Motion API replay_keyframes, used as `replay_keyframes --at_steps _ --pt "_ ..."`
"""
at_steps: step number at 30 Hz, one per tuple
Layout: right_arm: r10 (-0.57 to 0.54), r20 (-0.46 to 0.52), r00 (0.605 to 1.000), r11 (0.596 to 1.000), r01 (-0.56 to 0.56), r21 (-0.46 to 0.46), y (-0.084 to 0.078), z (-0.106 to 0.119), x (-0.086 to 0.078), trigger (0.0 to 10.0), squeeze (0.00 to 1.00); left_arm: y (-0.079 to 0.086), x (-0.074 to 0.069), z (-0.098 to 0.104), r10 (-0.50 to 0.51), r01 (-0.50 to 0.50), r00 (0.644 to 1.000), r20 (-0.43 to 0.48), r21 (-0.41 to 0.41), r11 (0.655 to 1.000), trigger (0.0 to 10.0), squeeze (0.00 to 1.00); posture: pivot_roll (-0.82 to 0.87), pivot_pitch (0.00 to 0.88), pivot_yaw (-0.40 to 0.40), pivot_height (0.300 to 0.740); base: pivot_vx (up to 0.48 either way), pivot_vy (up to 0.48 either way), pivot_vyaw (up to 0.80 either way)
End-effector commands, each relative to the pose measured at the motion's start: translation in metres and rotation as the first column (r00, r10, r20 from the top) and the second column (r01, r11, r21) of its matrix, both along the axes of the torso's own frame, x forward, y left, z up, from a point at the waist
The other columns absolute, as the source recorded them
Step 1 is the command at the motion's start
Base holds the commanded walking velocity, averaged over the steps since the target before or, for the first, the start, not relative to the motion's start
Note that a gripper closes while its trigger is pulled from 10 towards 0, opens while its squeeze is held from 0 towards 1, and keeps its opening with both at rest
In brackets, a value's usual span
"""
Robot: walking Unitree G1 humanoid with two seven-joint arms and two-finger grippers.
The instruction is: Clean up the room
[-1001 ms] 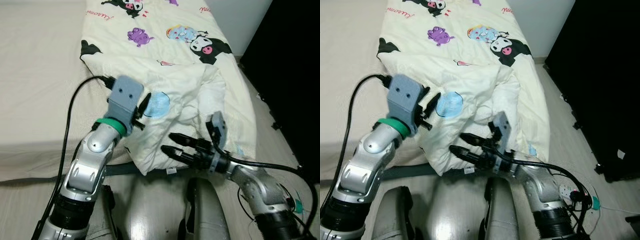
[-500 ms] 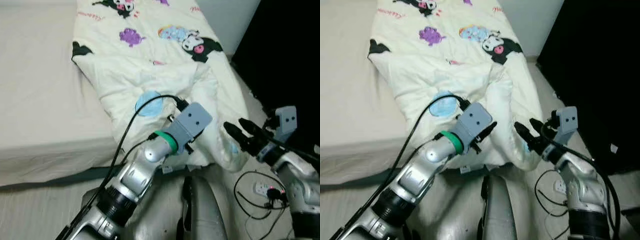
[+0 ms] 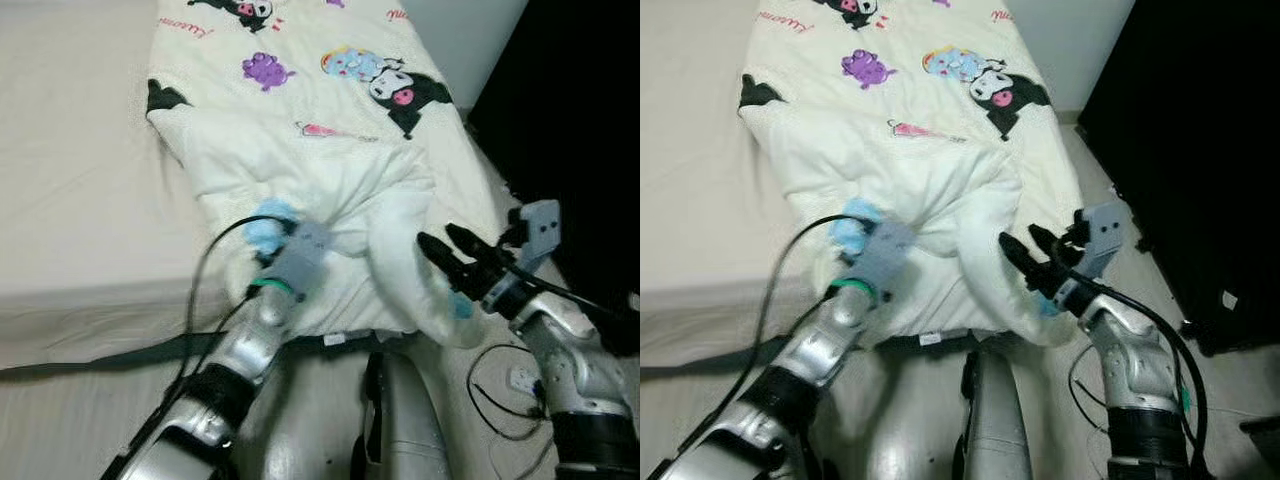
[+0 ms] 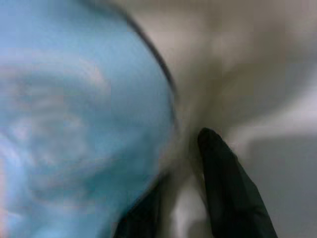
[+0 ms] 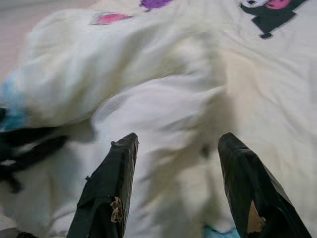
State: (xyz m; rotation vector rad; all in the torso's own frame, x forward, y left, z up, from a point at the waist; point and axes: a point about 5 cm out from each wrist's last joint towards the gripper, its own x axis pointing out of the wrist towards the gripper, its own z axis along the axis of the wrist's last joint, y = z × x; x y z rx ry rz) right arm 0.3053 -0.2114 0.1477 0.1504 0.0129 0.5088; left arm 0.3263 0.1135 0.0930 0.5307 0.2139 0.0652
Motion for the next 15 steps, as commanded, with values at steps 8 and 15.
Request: replay_keyframes --at_steps 8,15 --pt "0.042 -0.026 0.999 0.999 -0.042 -0.019 0.001 -0.006 0.002 10.0 0.00 0.111 -0.056 0.018 0.170 -0.181 0.983 0.066 0.219 0.959 10.0 0.00 0.02 0.141 0.025 0.499 0.000 0.000 0.00" --pt "0.108 -0.039 0.993 0.993 -0.110 -0.037 0.014 -0.008 0.007 10.0 0.00 0.159 -0.117 -0.031 0.076 0.029 0.965 -0.251 0.387 0.922 10.0 0.00 0.04 0.145 0.022 0.499 0.000 0.000 0.00"
